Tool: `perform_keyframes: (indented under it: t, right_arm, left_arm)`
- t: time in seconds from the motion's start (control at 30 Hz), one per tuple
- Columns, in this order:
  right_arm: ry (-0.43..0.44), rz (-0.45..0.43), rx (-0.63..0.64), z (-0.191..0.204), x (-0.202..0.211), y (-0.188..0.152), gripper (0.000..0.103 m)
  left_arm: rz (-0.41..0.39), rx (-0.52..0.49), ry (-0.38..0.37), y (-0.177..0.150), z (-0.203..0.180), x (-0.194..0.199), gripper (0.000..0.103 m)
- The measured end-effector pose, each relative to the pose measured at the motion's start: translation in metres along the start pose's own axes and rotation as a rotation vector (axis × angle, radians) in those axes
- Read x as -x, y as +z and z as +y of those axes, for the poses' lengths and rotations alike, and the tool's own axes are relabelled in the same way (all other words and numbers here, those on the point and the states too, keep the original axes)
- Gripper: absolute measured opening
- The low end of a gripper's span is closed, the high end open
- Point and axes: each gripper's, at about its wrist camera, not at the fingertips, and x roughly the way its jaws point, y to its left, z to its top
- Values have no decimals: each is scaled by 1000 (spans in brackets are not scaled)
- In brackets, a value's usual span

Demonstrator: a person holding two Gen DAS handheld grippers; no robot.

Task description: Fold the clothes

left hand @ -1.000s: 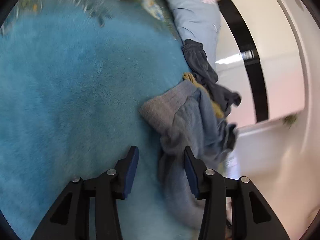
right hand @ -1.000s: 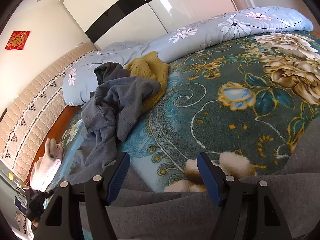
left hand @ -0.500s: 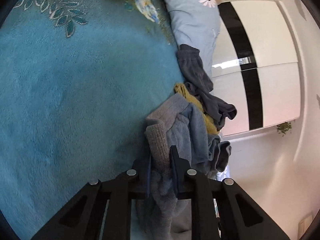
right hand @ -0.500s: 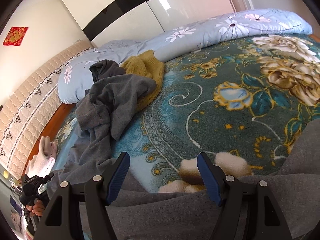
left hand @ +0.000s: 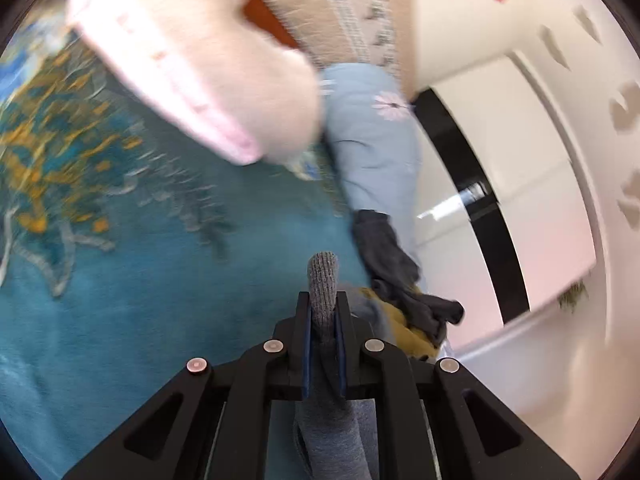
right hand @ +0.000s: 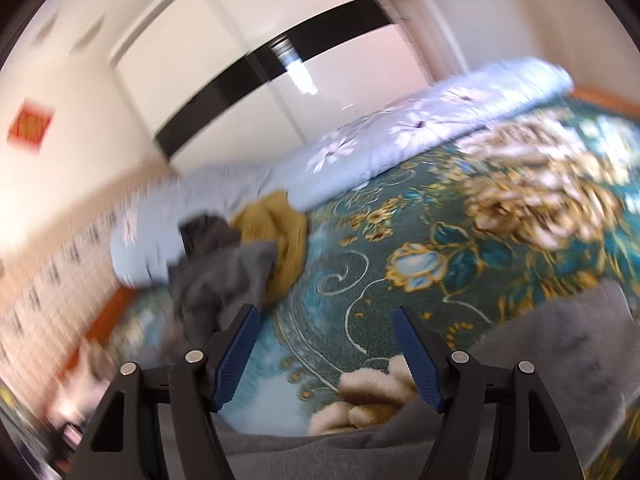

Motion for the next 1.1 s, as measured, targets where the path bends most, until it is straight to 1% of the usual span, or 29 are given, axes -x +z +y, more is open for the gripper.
perform_keyframes:
  t: [0.03,0.07,0.13,0.2,0.27,0.33,0.43,0.47,0.5,0.57,0.63,0.7,0.8,0.83,0.9,0.93,0.97,1.0,1.03,1.07,1.1]
  right_arm:
    - [9,-7,-46,-7,6,3,73]
    - [0,-9,-79,-13,13,6,73]
    - [-19,-14,-142,-27,26,13,73]
    - [-63,-35,-171,-38,46,25,73]
    - [-129,-62,-183,-50,70,39,73]
    - [-197,-41,-202,-65,85,50,73]
    - [-282,20,-293,-103,100,53,73]
    - [-301,40,-346,-119,104,50,73]
    - [-299,55,-395,-133,106,46,73]
    - [-257,102,-496,-159,105,32,73]
    - [-244,143,-556,-173,102,20,73]
    - [-221,173,-595,-179,97,10,71]
    - [-156,229,-626,-178,83,-1,62]
    - [-152,247,-625,-176,75,-3,58]
    - [-146,284,-624,-171,60,-5,56]
    - [-172,288,-616,-169,54,-6,52]
    - [-192,286,-615,-167,51,-6,44]
    - [-222,288,-614,-166,45,-4,38]
    - [-247,293,-617,-165,41,-2,25]
    - [-272,297,-623,-164,36,4,20]
    - [-277,292,-621,-161,32,11,17]
  left_arm:
    - [12,27,3,1,7,-2,10]
    - [20,38,10,2,10,-4,10]
    - [24,25,16,4,9,-6,10]
    - [24,9,10,5,6,-7,10]
    - [29,10,4,6,6,-7,10]
    - [38,34,2,7,10,-11,10]
    - [50,67,-1,8,14,-15,11]
    - [53,71,-2,7,15,-14,11]
    - [56,72,-2,6,17,-12,11]
    - [59,65,1,7,16,-13,11]
    - [63,62,3,7,16,-14,11]
    - [66,67,5,7,17,-14,11]
    - [71,79,2,7,19,-15,11]
    - [73,78,2,7,19,-16,11]
    - [77,73,7,7,19,-17,11]
    - [82,75,13,7,20,-18,11]
    - [86,78,20,6,21,-19,11]
    - [92,84,28,6,23,-19,11]
    - [97,87,36,6,24,-20,11]
    - [103,88,44,6,25,-22,11]
    - [108,90,52,5,25,-23,11]
